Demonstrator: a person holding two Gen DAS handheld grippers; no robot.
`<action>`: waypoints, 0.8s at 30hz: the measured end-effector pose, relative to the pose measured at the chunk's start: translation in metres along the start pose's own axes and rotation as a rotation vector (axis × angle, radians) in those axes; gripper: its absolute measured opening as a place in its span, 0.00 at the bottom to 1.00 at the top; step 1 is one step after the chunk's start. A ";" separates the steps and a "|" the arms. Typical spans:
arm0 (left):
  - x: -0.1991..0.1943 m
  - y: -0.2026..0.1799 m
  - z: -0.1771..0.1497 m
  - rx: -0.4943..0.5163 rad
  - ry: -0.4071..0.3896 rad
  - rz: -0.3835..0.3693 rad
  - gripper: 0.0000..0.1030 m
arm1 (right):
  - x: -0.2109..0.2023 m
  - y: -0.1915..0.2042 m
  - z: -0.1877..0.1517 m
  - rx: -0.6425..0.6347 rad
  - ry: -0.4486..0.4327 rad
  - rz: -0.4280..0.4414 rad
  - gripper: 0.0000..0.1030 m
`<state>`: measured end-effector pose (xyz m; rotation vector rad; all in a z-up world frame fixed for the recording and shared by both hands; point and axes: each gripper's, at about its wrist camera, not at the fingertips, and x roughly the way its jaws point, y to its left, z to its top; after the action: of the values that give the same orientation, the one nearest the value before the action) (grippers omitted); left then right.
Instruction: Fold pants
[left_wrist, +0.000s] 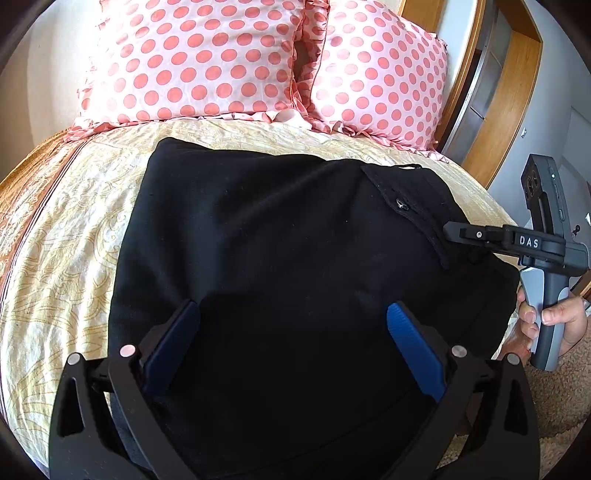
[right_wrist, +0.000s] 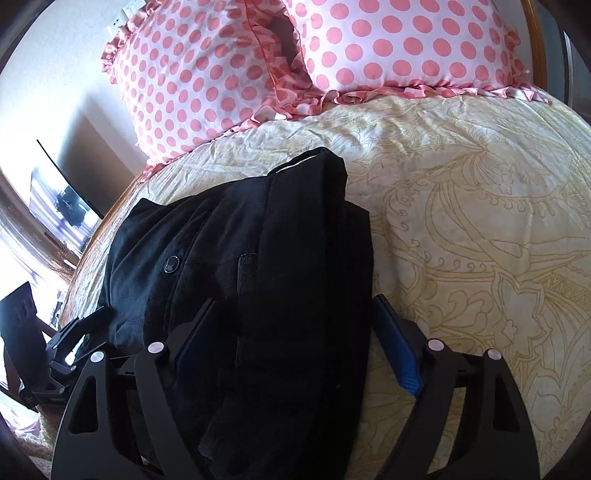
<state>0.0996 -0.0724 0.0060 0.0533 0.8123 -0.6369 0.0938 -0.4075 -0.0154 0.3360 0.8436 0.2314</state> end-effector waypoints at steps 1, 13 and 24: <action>0.000 0.000 0.000 -0.001 0.000 0.000 0.98 | -0.001 0.005 -0.001 -0.021 -0.006 0.012 0.77; -0.011 0.005 0.000 -0.032 -0.001 -0.080 0.98 | -0.009 0.026 -0.004 -0.143 -0.057 -0.040 0.41; -0.037 0.110 0.028 -0.451 -0.045 -0.209 0.96 | -0.029 0.061 -0.011 -0.290 -0.158 0.073 0.24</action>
<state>0.1595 0.0281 0.0294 -0.4598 0.9083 -0.6348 0.0628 -0.3582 0.0212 0.1108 0.6321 0.3855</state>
